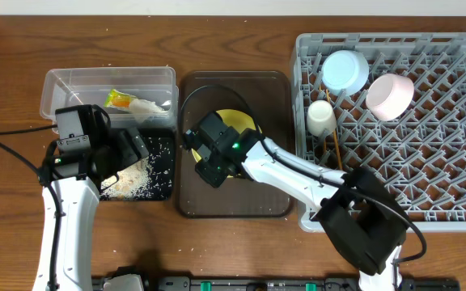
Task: Sort waste into correct bins and load items into the dishwasher rack
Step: 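Move right gripper to the yellow plate and grasp its rim, then lift the yellow plate with right gripper and carry it into the rack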
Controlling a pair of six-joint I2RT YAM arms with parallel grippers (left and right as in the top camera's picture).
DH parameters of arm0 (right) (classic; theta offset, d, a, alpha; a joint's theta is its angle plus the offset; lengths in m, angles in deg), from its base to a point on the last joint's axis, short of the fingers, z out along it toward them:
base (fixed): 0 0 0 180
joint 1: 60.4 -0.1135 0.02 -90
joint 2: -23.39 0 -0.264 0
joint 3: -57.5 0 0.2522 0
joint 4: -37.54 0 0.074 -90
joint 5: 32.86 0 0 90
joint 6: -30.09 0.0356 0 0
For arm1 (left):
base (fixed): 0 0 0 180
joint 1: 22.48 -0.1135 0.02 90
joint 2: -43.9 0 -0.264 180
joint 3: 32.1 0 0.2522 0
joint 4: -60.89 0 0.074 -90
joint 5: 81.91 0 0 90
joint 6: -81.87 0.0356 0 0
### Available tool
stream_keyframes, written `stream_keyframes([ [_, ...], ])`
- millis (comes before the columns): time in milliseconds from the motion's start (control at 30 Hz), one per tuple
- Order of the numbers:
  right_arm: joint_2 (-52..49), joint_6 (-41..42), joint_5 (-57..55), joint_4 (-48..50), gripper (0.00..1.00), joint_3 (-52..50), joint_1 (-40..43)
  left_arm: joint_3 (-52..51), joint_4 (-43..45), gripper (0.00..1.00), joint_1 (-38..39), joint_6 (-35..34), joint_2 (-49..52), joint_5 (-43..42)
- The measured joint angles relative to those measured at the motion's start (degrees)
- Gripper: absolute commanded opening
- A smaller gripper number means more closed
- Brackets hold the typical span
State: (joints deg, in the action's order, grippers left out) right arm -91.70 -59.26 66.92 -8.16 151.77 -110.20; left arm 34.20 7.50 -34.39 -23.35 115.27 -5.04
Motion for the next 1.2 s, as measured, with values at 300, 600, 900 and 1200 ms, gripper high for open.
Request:
stream_keyframes([
  [300,0.0,-0.8,-4.3,-0.2,0.34,0.0,-0.8,0.0,0.0,0.95,0.0,0.0,0.0,0.0],
  [600,-3.3,-1.0,-5.8,-1.0,0.33,0.0,-0.8,0.0,0.0,0.95,0.0,0.0,0.0,0.0],
  [900,-3.7,-1.7,-6.9,-1.1,0.01,0.2,-1.7,0.0,0.0,0.95,0.0,0.0,0.0,0.0],
  [1200,-0.3,-1.0,-1.5,-9.4,0.01,2.0,-1.0,0.0,0.0,0.95,0.0,0.0,0.0,0.0],
])
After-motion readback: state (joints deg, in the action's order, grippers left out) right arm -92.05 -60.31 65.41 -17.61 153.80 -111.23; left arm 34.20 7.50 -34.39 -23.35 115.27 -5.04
